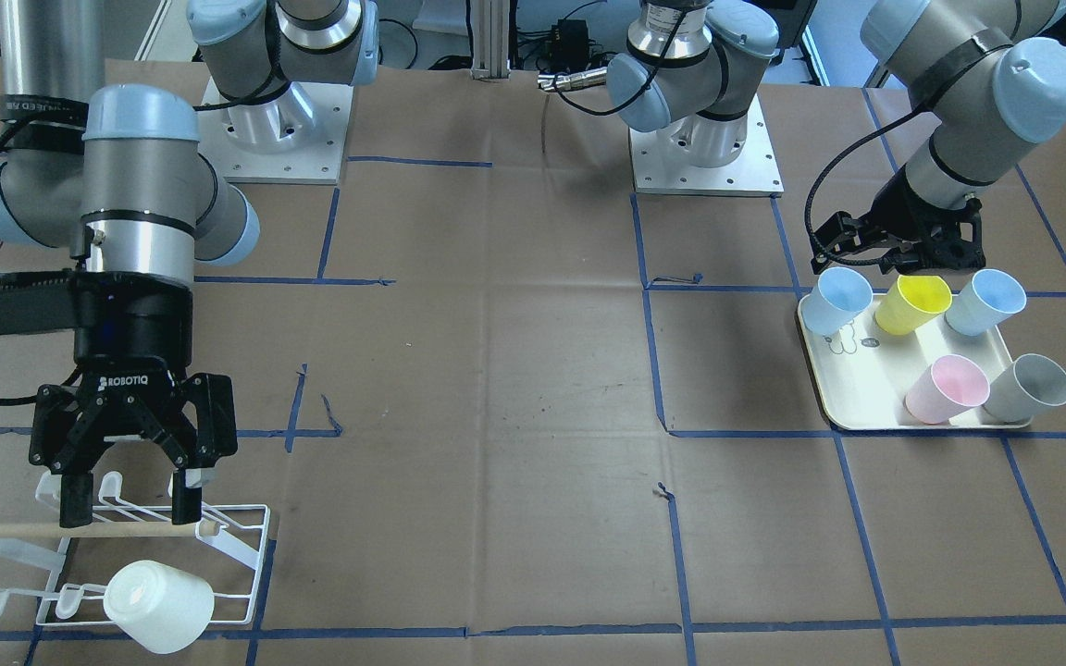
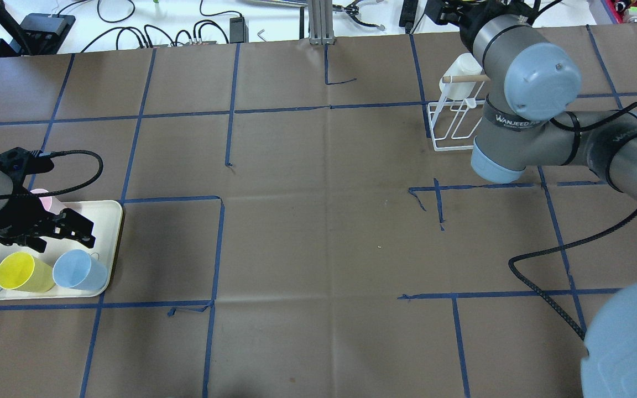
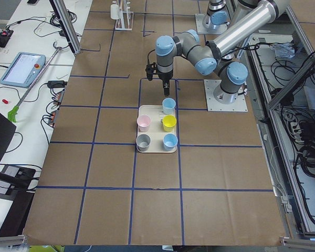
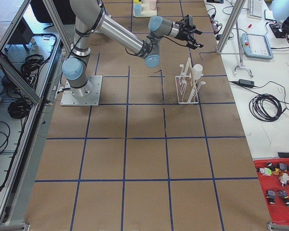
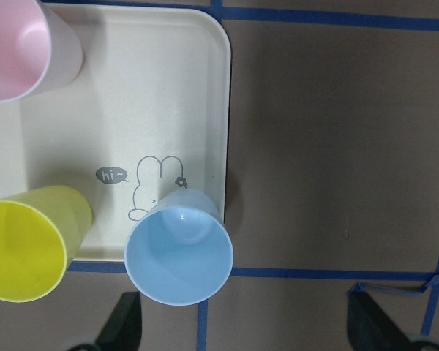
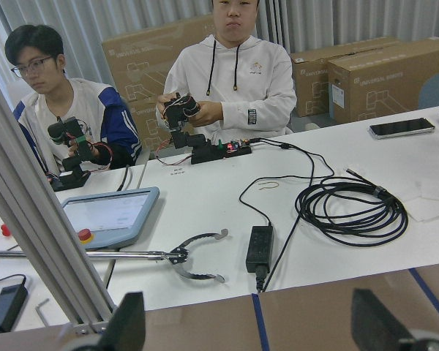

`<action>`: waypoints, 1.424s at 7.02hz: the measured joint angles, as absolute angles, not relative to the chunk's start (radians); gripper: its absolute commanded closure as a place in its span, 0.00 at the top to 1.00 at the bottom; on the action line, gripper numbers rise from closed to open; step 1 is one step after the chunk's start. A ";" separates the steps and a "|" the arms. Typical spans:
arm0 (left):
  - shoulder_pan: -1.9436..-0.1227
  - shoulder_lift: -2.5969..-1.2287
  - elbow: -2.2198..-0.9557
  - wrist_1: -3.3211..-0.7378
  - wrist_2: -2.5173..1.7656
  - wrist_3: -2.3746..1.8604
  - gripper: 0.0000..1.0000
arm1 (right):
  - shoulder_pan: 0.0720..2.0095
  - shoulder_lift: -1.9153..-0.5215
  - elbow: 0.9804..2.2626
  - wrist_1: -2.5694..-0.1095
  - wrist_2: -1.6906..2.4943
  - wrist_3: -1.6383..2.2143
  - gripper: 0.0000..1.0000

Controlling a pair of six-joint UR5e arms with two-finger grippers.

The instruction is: Transfer IKEA cup to right arm and place on rack

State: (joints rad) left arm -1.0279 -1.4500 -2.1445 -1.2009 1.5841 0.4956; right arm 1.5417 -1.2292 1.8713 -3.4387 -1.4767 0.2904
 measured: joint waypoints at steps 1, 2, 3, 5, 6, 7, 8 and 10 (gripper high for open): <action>-1.027 -1.458 -2.188 -1.135 1.584 0.497 0.99 | 1.548 -1.244 1.879 -3.439 -1.476 0.327 1.00; -1.027 -1.467 -2.228 -1.072 1.585 0.498 0.99 | 1.568 -1.256 1.897 -3.442 -1.469 0.414 1.00; -1.026 -1.481 -2.253 -1.028 1.587 0.498 0.99 | 1.624 -1.274 1.937 -3.449 -1.454 0.641 1.00; -1.026 -1.524 -2.271 -0.971 1.593 0.504 0.99 | 1.682 -1.287 1.970 -3.455 -1.442 0.882 1.00; -1.026 -1.542 -2.276 -0.957 1.595 0.508 0.84 | 1.689 -1.288 1.974 -3.455 -1.441 0.912 1.00; -1.025 -1.550 -2.280 -0.953 1.599 0.511 0.53 | 1.694 -1.288 1.976 -3.455 -1.441 0.926 1.00; -1.025 -1.553 -2.282 -0.953 1.615 0.512 0.26 | 1.700 -1.288 1.977 -3.454 -1.441 0.970 1.00; -1.025 -1.554 -2.282 -0.963 1.653 0.511 0.00 | 1.709 -1.289 1.977 -3.453 -1.442 1.061 1.00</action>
